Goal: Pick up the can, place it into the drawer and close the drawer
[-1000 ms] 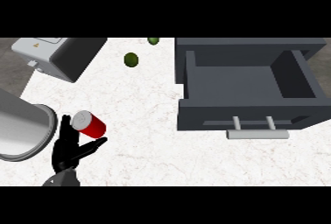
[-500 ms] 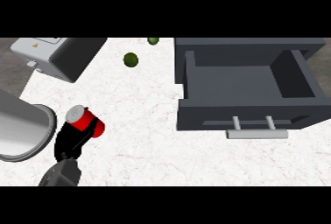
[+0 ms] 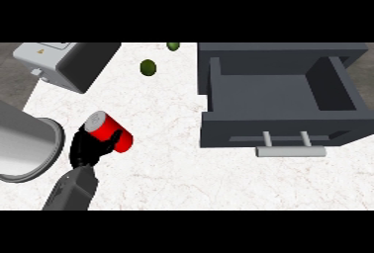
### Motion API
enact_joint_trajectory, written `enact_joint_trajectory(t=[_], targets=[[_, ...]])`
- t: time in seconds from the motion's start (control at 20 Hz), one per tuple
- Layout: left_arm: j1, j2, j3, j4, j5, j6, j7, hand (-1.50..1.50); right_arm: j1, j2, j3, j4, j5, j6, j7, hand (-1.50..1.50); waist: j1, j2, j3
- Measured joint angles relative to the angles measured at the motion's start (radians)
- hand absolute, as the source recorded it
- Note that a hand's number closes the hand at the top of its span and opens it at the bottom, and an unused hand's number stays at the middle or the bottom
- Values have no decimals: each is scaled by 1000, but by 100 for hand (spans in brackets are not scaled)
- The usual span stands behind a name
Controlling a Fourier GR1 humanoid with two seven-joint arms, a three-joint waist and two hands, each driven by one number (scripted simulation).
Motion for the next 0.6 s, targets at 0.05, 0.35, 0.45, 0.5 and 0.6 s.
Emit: enact_joint_trajectory(t=[0.05,0.35,0.45,0.5,0.6], targets=[[0,-12,-14,-9,-5,-2,1,150,-3,2,0,-7,0,-6,8,-150,1,0,0],[33,-55,-94,-150,-20,-10,50,150,-5,10,24,-23,17,-40,14,-150,5,-1,0],[43,-59,-113,-200,-18,-11,77,150,-7,5,18,-13,17,-39,4,-150,6,-1,0],[46,-67,-130,-228,-17,1,89,150,-10,1,16,-26,8,-48,18,-150,6,-1,0],[46,-78,-163,-298,-12,36,134,150,-11,4,31,-39,22,-63,16,-150,7,-2,0]])
